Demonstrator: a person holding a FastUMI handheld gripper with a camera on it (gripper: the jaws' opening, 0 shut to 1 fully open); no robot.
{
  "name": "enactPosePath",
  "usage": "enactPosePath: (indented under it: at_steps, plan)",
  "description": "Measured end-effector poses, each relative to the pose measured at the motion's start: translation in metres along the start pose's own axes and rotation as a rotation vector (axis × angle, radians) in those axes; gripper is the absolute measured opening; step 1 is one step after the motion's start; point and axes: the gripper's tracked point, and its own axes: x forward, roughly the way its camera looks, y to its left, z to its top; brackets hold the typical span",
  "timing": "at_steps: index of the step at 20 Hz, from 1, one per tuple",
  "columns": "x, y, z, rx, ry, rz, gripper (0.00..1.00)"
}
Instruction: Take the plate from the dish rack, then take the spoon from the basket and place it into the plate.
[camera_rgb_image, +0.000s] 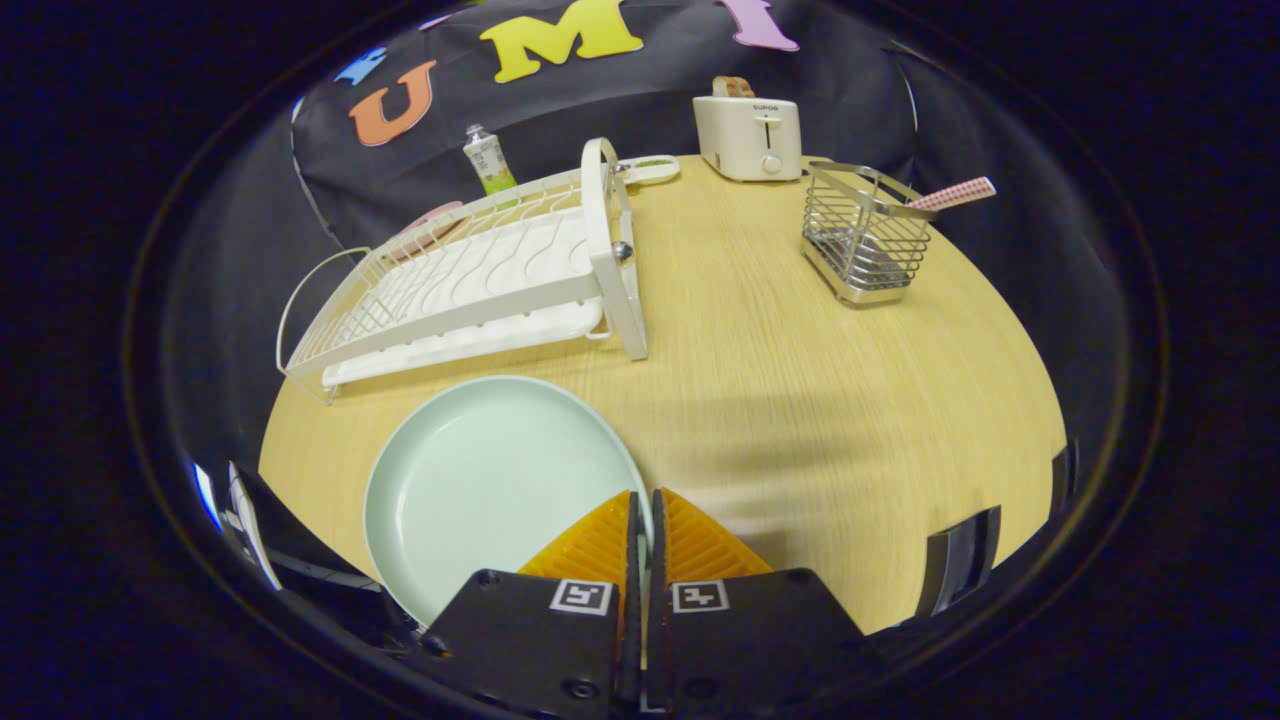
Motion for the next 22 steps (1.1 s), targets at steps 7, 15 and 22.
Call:
enactPosePath:
  at_steps: [7,15,22]
  plan:
    - [0.004,-0.003,0.009,-0.007,-0.035,-0.015,0.09]
    - [0.0,-0.031,0.039,-0.046,-0.197,-0.099,0.19]
    - [-0.036,-0.079,0.072,-0.049,-0.368,-0.19,0.77]
